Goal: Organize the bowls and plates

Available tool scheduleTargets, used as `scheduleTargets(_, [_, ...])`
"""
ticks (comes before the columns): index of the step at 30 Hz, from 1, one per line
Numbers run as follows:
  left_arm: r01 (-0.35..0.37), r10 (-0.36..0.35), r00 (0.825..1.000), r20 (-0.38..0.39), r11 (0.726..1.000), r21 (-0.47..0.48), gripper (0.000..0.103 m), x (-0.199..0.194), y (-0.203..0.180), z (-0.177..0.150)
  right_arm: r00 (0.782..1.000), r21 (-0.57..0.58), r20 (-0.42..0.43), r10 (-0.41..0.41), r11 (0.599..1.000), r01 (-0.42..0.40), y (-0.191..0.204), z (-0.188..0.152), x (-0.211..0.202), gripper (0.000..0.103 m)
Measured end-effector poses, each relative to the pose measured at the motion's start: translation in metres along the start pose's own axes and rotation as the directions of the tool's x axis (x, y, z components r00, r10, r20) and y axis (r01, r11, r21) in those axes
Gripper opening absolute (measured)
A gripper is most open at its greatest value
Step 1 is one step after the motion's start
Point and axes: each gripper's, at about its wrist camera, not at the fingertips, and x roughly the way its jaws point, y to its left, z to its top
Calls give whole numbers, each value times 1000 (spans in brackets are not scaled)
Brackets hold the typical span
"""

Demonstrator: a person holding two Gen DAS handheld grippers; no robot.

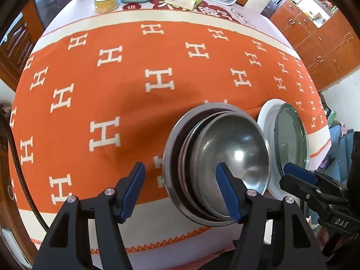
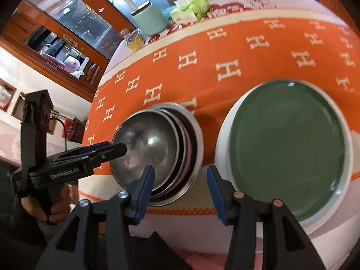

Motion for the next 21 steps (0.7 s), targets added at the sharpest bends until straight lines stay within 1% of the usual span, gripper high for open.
scheduleTargets(4, [2,-3,1000,-20,1000,-16,64,7,5,-4,999,32,-32,19,999,-18,-3,-1,9,55])
scheduleTargets(13, [51,-55,995,-88,998,-44,64,30,11,-9,993,127,-82,85,989,-74,-15,-1,29,55])
scheduleTargets(16, [57,-63,993,-102,997,-57,64,37,13,-7,990,146,-87,108,985,-95,-16,1,35,55])
scheduleTargets(21, [93,-104,987,-124,992,-89,64,48,18,-3,984,185,-100,146,975,-126,-20,5,47,55])
